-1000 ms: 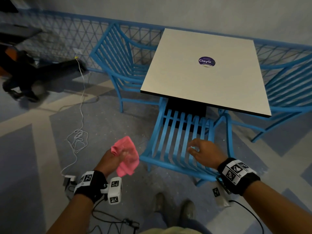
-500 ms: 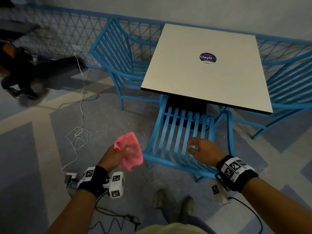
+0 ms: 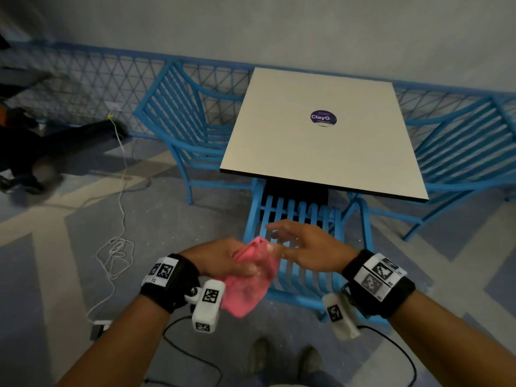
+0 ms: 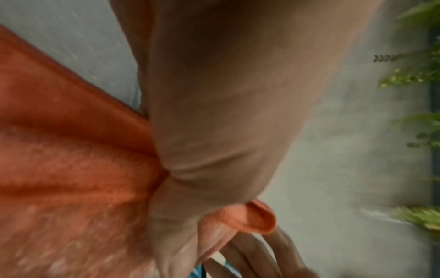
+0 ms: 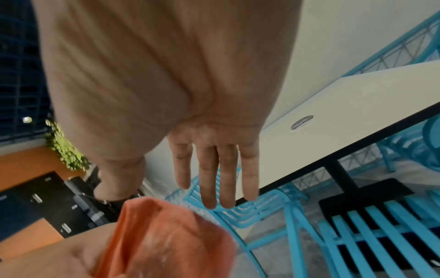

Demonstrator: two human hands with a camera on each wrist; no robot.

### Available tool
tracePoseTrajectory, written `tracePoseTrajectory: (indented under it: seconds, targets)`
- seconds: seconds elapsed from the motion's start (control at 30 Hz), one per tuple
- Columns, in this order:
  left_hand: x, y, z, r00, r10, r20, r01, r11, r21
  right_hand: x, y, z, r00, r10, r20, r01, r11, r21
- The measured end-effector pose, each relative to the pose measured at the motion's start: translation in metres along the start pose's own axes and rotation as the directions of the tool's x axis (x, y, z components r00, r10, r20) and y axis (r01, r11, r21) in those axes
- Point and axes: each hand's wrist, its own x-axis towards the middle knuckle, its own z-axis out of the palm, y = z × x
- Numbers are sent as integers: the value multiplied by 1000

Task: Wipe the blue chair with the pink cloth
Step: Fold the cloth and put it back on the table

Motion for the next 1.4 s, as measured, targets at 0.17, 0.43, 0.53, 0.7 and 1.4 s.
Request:
tracePoseTrajectory:
  seconds: [0.17,0.43,0.53,0.7,1.4]
  targets:
    - [30,61,-2,982,88,168,-115,980,159,-8,-9,-34,997,-13,77,23,991,-132]
    - [79,112,-14,937,51,345,-85,993,84,-25,39,-84,983,130,131,-130,991,-5]
    - [102,117,-23,920,37,390,-78,993,90,-22,63,-103,980,166,112,-169,985,20]
    - [153,114,-40,948,-49,313,-46,956,291,-9,102,-138,974,212,85,-217,975,50]
    - [374,134,-97,989,-74,-127,127,862,490,155,258,-240,939,337,-75,-344,901,-262]
